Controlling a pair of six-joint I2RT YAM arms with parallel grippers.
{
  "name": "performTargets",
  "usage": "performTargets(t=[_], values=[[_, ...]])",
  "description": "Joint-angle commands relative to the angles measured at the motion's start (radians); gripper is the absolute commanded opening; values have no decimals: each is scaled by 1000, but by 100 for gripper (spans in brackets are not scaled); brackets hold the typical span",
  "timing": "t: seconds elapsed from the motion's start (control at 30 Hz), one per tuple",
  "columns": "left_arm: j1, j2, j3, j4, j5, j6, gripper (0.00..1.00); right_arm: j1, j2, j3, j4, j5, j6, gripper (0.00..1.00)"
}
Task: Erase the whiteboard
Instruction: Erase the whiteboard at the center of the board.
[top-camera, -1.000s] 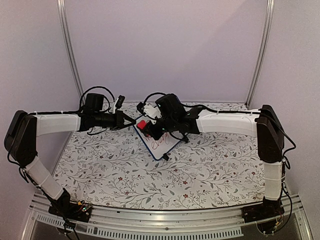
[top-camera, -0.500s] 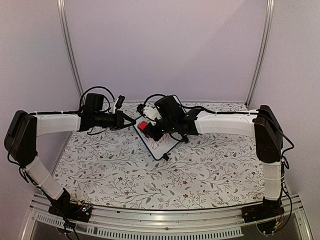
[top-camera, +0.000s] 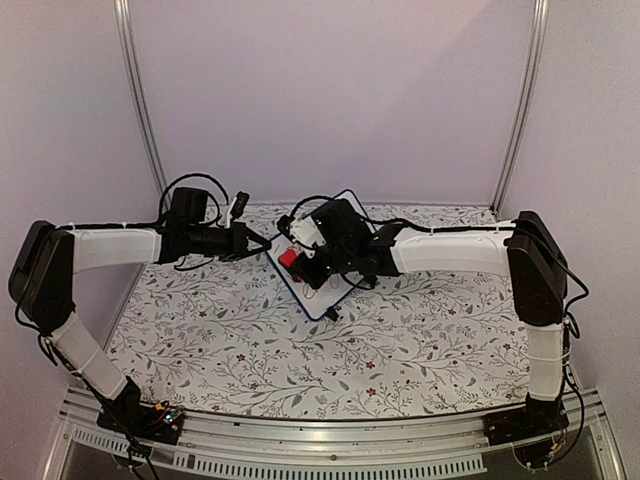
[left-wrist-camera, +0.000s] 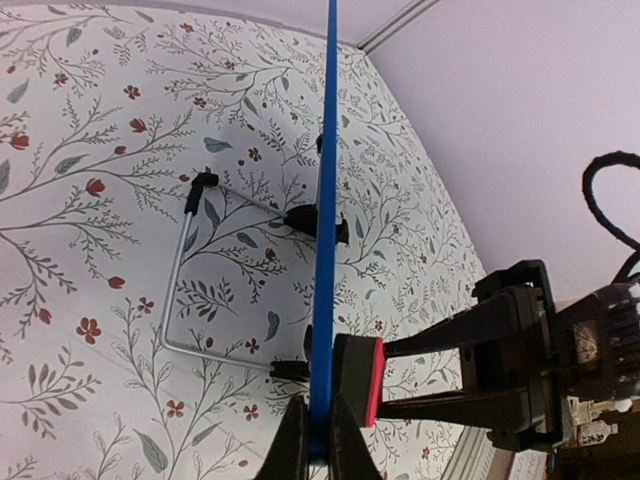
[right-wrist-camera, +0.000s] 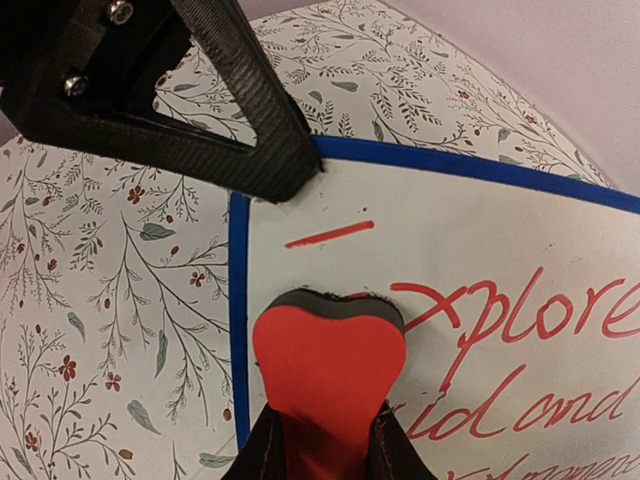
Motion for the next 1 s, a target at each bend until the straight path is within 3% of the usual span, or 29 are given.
performTargets(t=[0.0,0.47,0.97], values=[[-12,-11,-2,22,31,-7,0,5,-25,-55,-34,-1,17,16],[-11,-9,-3,23,33,-7,0,5,-50,-89,-9,-26,29,16],[-15,-10,0,23,39,-5,0,5,37,94,-23,36,11,16]])
